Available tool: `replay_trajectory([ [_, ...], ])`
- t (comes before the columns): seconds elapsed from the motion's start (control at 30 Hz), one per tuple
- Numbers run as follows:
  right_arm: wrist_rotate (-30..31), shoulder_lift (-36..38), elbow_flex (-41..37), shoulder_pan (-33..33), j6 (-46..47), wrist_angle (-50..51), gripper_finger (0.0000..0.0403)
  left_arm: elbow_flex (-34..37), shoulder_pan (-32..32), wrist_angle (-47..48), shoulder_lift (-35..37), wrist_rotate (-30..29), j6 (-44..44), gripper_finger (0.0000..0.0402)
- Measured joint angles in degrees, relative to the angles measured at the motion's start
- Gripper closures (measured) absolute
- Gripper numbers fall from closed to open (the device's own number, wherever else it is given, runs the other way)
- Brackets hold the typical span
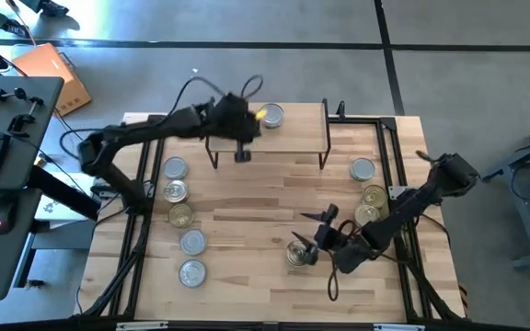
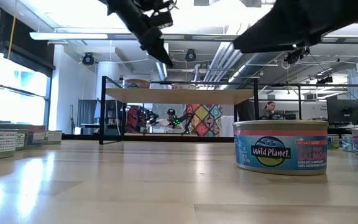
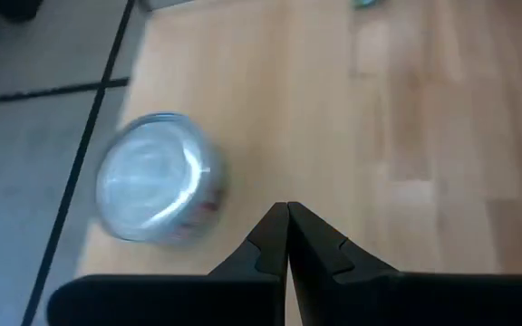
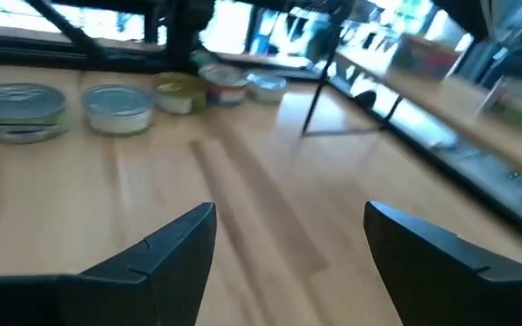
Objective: Stack canned seafood by type on shelf
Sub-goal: Put the green tuna can on the shelf
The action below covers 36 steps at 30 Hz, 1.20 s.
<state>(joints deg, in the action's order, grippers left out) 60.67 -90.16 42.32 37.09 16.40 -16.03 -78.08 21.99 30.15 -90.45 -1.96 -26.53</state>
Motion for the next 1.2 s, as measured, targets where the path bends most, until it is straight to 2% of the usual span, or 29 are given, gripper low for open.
replay_trajectory([
  [0.1, -2.4, 3.5, 0.0, 1.3, 9.5, 10.3, 0.0128, 9.0, -4.1, -7.3, 5.2, -2.2, 1.6, 0.0401],
  [0.23, -9.9, 8.0, 0.0, 1.5, 24.8, 24.5, 0.0128, 20.9, -10.5, -17.3, 12.9, -6.5, 5.3, 0.0401],
  [0.4, -17.6, 10.6, 0.0, -0.7, 38.9, 39.0, 0.0128, 32.7, -20.6, -23.2, 22.0, -19.4, 10.4, 0.0401],
  [0.53, -23.8, 10.9, 0.0, -3.4, 43.3, 44.6, 0.0128, 38.9, -28.5, -24.1, 28.7, -27.5, 17.1, 0.0401],
  [0.77, -43.6, 11.0, 0.0, -9.4, 43.7, 49.4, 0.013, 45.0, -39.3, -24.0, 35.6, -33.0, 22.9, 0.0401],
  [0.93, -56.8, 11.0, 0.0, -12.0, 45.6, 58.1, 0.0162, 46.4, -43.1, -24.4, 36.0, -33.3, 21.7, 0.0401],
  [1.03, -60.4, 11.3, 0.0, -12.5, 46.8, 63.8, 0.0195, 46.4, -43.5, -24.5, 35.4, -33.4, 20.4, 0.0401],
  [1.2, -61.7, 12.7, 1.9, -12.6, 46.6, 68.7, 0.026, 46.4, -43.5, -24.4, 35.0, -33.5, 20.3, 0.0401],
])
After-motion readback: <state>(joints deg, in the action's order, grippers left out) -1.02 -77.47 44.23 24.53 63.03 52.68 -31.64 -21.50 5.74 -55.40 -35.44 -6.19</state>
